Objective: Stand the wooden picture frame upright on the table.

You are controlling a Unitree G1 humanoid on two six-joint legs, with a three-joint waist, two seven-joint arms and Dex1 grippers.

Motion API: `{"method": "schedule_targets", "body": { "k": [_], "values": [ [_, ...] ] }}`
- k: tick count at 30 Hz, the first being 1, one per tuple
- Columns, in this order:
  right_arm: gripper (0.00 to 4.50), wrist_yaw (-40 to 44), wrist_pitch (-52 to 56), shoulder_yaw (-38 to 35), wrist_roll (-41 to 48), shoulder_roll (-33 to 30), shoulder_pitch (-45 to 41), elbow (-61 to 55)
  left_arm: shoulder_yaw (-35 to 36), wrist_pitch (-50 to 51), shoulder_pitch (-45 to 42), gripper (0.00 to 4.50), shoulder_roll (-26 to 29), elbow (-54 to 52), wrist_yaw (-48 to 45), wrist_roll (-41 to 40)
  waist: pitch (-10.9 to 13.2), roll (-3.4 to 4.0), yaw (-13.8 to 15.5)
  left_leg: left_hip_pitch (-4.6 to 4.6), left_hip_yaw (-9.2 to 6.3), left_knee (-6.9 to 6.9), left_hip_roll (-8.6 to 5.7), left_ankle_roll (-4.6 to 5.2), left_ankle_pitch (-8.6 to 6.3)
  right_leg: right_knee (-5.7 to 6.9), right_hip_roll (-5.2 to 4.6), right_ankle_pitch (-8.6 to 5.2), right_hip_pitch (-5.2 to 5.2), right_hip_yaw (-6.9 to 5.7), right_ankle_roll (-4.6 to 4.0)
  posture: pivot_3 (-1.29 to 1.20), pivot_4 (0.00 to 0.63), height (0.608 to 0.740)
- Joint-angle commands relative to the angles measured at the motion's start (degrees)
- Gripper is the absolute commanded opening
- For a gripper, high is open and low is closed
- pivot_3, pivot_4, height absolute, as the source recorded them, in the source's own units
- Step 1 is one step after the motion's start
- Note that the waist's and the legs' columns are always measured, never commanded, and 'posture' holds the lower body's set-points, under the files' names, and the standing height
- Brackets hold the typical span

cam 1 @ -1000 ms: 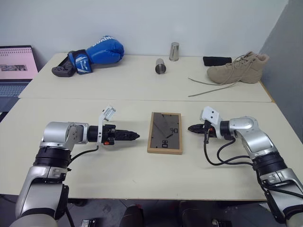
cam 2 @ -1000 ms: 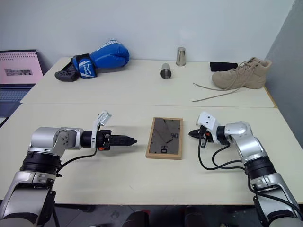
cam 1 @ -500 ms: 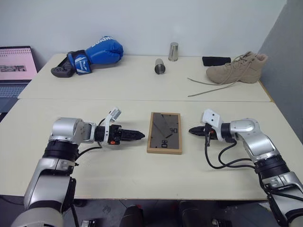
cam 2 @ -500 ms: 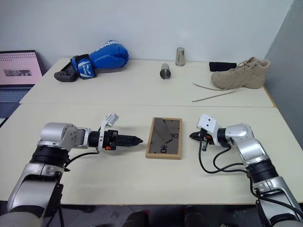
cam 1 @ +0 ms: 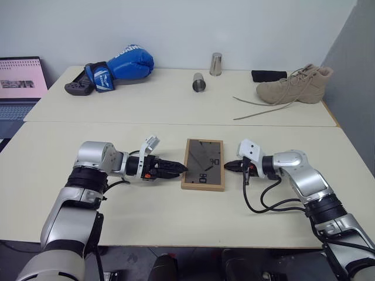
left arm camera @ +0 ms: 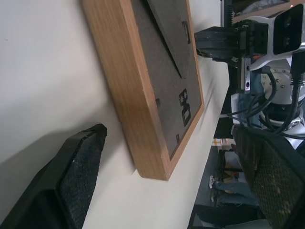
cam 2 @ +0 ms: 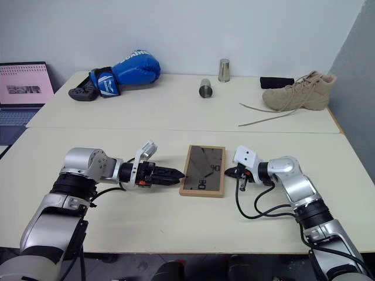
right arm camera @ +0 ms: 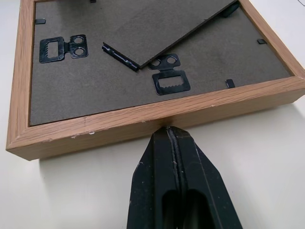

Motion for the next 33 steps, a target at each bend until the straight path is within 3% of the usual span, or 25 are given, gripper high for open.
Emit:
{"method": "schedule_targets", "body": {
  "k": [1,15,28,33],
  "values": [
    [0.00,-0.91,0.83,0.90,0.17,2.21,-1.44,-3.17,-1.93,-1.19,1.25,4.49,-1.47,-2.59,-0.56,-0.52,0.00,0.00,0.02,0.00,0.00,0.00,0.00,0.00,0.00,0.00,0.00,0.00,0.00,0.01,0.00,0.00,0.150,0.740],
    [0.00,-1.28,1.64,1.26,0.18,4.10,-2.38,-2.89,-1.31,-4.74,2.45,4.49,-2.31,-3.29,-0.15,0.10,0.00,0.00,0.14,-0.01,0.00,0.01,-0.03,0.00,0.00,0.00,-0.02,0.00,0.00,0.01,0.00,0.00,0.150,0.740],
    [0.00,-1.32,2.14,0.82,0.51,2.87,-0.15,-5.01,1.03,-6.21,3.07,1.87,-2.29,-5.25,0.09,-1.18,0.00,0.00,0.05,-0.02,-0.01,-0.01,-0.01,0.01,0.00,0.00,0.01,0.00,-0.02,0.00,0.00,0.00,0.150,0.740],
    [0.00,-1.36,2.87,-0.12,1.11,1.71,0.40,-6.45,5.98,-4.74,2.06,1.29,-4.74,-9.18,3.49,-4.14,0.00,0.00,0.08,-0.04,-0.02,0.00,-0.01,0.00,0.00,-0.01,0.00,0.00,-0.01,0.00,0.00,0.00,0.150,0.740]
  ]
}}
